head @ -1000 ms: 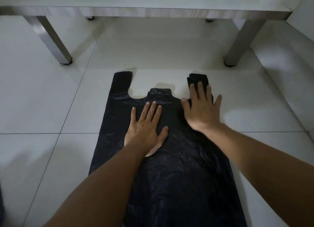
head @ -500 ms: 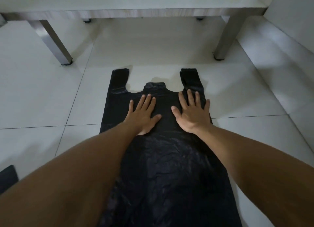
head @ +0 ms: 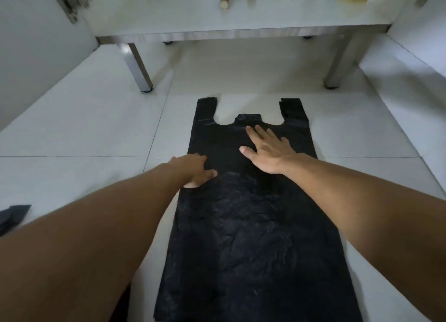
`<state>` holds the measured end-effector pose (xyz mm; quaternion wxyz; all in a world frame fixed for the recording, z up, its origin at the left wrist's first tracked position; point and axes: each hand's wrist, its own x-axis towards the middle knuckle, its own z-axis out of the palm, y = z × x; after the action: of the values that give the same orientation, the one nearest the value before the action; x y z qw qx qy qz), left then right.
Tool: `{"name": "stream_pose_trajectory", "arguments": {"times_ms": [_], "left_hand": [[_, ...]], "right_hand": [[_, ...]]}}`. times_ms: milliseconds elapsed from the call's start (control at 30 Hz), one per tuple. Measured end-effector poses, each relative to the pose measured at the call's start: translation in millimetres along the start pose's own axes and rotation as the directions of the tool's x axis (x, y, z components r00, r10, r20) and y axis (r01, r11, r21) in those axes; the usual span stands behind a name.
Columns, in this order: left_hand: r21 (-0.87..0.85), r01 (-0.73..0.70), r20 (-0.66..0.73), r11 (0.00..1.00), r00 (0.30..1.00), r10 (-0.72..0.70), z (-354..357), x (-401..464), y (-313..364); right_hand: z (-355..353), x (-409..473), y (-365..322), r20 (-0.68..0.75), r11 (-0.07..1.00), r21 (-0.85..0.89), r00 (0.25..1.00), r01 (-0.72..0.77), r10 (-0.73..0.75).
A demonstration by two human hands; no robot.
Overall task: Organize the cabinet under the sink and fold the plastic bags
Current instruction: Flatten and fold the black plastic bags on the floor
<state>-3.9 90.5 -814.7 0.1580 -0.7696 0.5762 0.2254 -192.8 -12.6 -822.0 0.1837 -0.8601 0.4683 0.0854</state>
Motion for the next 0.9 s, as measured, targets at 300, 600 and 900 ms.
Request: {"name": "stream_pose_trajectory", "arguments": {"times_ms": [300,600,900], "left_hand": [[-0.112,0.158,0.011,0.981,0.987,-0.157,-49.5,-112.9,-68.8],[-0.145,0.239,-0.051,0.960,0.967,-0.248,6.7,-195.8,-176.6],[-0.054,0.191,0.070,0.980,0.980,-0.187,52.4,-228.4,-228.5]], "right_hand": [[-55.5,-70.3,-132.9,0.158,0.981,-0.071,0.973,0.178,-0.166],[11.7,-126.5,-244.7,0.208,0.953,0.100,0.931,0.286,-0.301],[91.0,-154.3,-276.2,0.393,0.873,0.437,0.919,-0.215,0.030]]}}
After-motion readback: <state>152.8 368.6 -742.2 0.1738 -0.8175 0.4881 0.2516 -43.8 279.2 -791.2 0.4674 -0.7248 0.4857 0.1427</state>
